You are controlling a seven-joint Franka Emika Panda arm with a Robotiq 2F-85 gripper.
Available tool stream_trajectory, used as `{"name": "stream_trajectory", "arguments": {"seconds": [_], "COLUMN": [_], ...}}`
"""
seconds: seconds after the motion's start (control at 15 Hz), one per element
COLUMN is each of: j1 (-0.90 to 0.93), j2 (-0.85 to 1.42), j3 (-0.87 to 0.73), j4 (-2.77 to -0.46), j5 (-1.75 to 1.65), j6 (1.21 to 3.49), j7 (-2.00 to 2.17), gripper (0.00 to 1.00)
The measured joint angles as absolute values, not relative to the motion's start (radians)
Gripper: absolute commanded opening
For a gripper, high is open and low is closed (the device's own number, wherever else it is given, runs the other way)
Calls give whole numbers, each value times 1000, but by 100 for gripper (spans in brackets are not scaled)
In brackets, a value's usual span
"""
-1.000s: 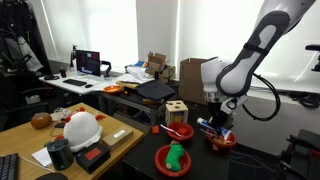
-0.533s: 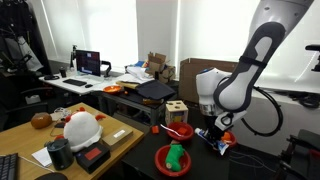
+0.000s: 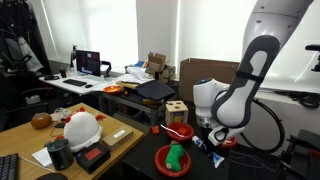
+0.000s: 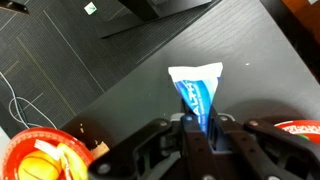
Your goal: Remove the tube from the orange bowl
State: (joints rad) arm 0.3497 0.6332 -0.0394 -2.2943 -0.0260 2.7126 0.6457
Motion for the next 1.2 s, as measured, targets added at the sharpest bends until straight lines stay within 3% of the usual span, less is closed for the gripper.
{"name": "stream_trajectory", "arguments": {"seconds": [1.2], "j1": [379], "j2": [922], "j3": [-110], "j4": [-2068], "j5": [124], "j6": [2774], "j7": [949], "gripper": [3]}}
